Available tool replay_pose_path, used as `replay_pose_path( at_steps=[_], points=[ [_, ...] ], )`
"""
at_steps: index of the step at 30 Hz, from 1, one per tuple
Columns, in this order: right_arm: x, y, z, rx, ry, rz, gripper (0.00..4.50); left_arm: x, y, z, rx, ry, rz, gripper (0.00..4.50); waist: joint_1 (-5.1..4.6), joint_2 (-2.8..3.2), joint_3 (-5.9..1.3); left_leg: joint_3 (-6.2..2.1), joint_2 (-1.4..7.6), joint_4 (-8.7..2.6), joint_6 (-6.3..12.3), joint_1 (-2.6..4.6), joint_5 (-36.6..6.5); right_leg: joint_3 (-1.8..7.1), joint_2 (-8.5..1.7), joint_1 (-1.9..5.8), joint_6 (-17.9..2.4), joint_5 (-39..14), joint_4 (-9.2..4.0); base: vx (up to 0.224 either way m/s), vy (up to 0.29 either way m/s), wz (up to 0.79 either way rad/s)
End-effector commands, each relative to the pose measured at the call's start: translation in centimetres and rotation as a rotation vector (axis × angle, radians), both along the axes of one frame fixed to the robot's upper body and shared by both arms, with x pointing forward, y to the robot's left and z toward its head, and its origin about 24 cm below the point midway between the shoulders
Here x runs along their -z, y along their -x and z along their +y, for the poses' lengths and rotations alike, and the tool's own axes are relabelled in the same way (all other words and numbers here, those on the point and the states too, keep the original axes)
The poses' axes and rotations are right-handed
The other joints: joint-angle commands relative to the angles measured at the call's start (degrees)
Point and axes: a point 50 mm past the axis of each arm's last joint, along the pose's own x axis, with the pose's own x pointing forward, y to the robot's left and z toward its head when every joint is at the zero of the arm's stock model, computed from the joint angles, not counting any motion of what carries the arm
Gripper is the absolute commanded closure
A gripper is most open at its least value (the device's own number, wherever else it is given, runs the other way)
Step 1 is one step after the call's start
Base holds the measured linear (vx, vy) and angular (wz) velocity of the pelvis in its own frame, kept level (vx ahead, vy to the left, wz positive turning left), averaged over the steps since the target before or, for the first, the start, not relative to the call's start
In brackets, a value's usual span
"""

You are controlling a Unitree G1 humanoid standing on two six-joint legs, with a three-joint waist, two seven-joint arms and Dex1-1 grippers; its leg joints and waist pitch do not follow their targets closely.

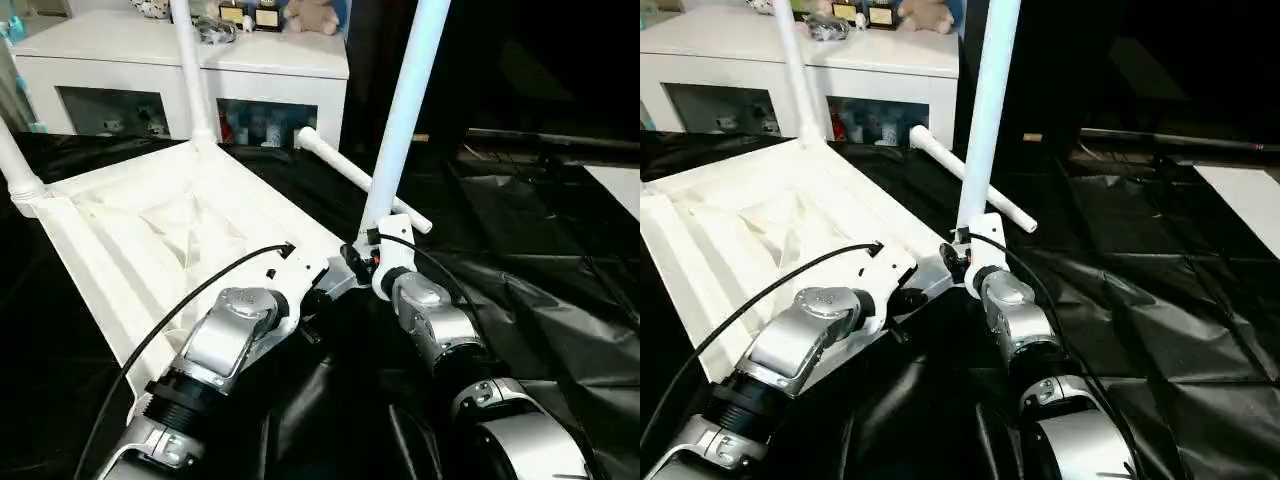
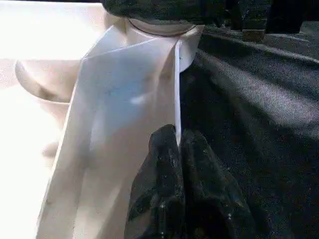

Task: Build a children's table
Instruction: Rotate leg to tighten

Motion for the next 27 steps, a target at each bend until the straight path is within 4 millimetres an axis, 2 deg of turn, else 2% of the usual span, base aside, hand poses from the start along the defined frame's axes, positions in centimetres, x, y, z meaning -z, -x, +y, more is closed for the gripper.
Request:
replay_pose_path(
  at_steps=[1, 3, 4, 5, 7, 11, 12, 14, 17, 18, 21, 22, 23, 25, 27],
  points=[
    [3.5, 2.5, 2.2, -0.091, -0.049, 0.185, 1.11, -1.0, 0.0, -1.4, 0.053, 0.022, -0.037, 4.50, -0.35, 0.78, -1.40, -1.21, 1.17, -4.86, -1.93, 0.42, -28.26, 2.32, -3.80, -0.43, -3.99, -28.81, -6.79, 0.000, 0.000, 0.00],
    [3.1, 2.2, 2.1, -0.094, -0.056, 0.160, 0.98, -1.1, 0.0, -1.3, 0.056, 0.021, -0.039, 4.50, -0.27, 0.87, -1.49, -1.19, 1.22, -4.83, -1.81, 0.38, -27.78, 2.41, -3.92, -0.42, -4.27, -28.45, -6.78, 0.000, 0.000, 0.00],
    [2.9, 2.1, 2.1, -0.099, -0.057, 0.146, 0.98, -1.1, 0.0, -1.3, 0.058, 0.021, -0.040, 4.50, -0.24, 0.79, -1.61, -1.16, 1.25, -4.89, -1.64, 0.11, -26.58, 2.45, -3.95, -0.18, -4.54, -27.20, -6.58, 0.000, 0.000, 0.00],
    [2.8, 2.0, 2.0, -0.102, -0.058, 0.139, 0.78, -1.1, 0.0, -1.3, 0.059, 0.020, -0.041, 4.50, -0.23, 0.78, -1.56, -1.14, 1.23, -4.95, -1.50, -0.08, -25.85, 2.46, -3.90, -0.09, -4.63, -26.59, -6.49, 0.000, 0.000, 0.00],
    [2.4, 1.7, 1.9, -0.107, -0.060, 0.113, 0.60, -1.1, 0.0, -1.2, 0.063, 0.020, -0.042, 4.50, -0.09, 1.01, -1.58, -0.94, 1.31, -4.98, -1.41, -0.10, -24.35, 2.60, -3.83, -0.14, -5.33, -24.29, -6.33, 0.000, 0.000, 0.00],
    [1.8, 1.4, 1.7, -0.116, -0.064, 0.076, 0.33, -1.1, 0.1, -1.0, 0.068, 0.019, -0.042, 4.50, 0.03, 0.97, -1.84, -0.65, 1.43, -4.91, -1.11, -0.42, -21.21, 2.74, -3.69, 0.16, -6.83, -19.12, -5.77, 0.000, 0.000, 0.00],
    [1.4, 1.2, 1.5, -0.127, -0.072, 0.053, 0.16, -1.1, 0.1, -0.9, 0.073, 0.016, -0.043, 4.50, 0.01, 0.90, -1.88, -0.54, 1.46, -4.86, -0.89, -0.70, -19.93, 2.73, -3.60, 0.31, -7.42, -17.43, -5.57, 0.000, 0.000, 0.00],
    [1.3, 1.1, 1.4, -0.135, -0.073, 0.043, 0.03, -1.1, 0.1, -0.9, 0.076, 0.014, -0.043, 4.50, 0.04, 0.93, -1.95, -0.45, 1.48, -4.79, -0.79, -0.66, -19.39, 2.76, -3.61, 0.31, -7.84, -16.71, -5.47, 0.000, 0.000, 0.00],
    [0.6, 0.9, 0.8, -0.154, -0.076, -0.005, 0.03, -1.3, 0.3, -0.5, 0.109, 0.019, -0.051, 4.50, 0.14, 0.85, -2.12, -0.34, 1.47, -4.69, -0.38, -1.13, -16.31, 2.76, -3.67, 0.70, -8.43, -14.04, -5.19, 0.000, 0.000, 0.00],
    [0.4, 0.8, 0.5, -0.159, -0.071, -0.020, 0.03, -1.3, 0.5, -0.3, 0.121, 0.022, -0.046, 4.50, 0.17, 0.82, -2.21, -0.21, 1.52, -4.56, -0.07, -1.18, -14.07, 2.76, -3.58, 0.85, -9.09, -11.20, -4.88, 0.000, 0.000, 0.00],
    [0.1, 0.8, -0.6, -0.181, -0.029, -0.051, 0.03, -1.5, 0.8, 0.3, 0.182, 0.031, -0.060, 4.50, 0.25, 0.83, -2.33, -0.14, 1.52, -4.37, 0.42, -1.35, -10.97, 2.72, -3.51, 1.14, -9.92, -7.08, -4.41, 0.000, 0.000, 0.00],
    [0.0, 0.9, -1.1, -0.205, 0.001, -0.065, 0.03, -1.6, 1.0, 0.6, 0.209, 0.031, -0.067, 4.50, 0.40, 0.91, -2.51, -0.08, 1.47, -4.08, 0.63, -1.35, -9.06, 2.71, -3.45, 1.28, -10.39, -3.88, -4.06, 0.000, 0.000, 0.00],
    [-0.1, 0.9, -1.4, -0.223, 0.019, -0.072, 0.03, -1.7, 1.0, 0.8, 0.230, 0.029, -0.079, 4.50, 0.37, 0.86, -2.51, -0.08, 1.41, -4.05, 0.81, -1.43, -8.32, 2.67, -3.32, 1.34, -10.61, -2.40, -3.90, 0.000, 0.000, 0.00],
    [-0.3, 1.2, -2.3, -0.279, 0.055, -0.090, 0.03, -1.8, 1.4, 1.6, 0.292, 0.024, -0.087, 4.50, 0.64, 0.98, -2.70, 0.20, 1.37, -3.60, 1.59, -1.12, -6.58, 2.67, -3.07, 1.23, -11.79, 2.49, -3.48, 0.000, 0.000, 0.00],
    [-0.7, 1.6, -3.1, -0.348, 0.064, -0.109, 0.03, -2.1, 1.8, 2.2, 0.360, 0.035, -0.100, 4.50, 0.71, 1.09, -2.74, 0.17, 1.26, -3.47, 2.36, -1.42, -5.07, 2.63, -2.97, 1.48, -12.54, 5.08, -3.05, 0.000, 0.000, 0.00]
  ],
)
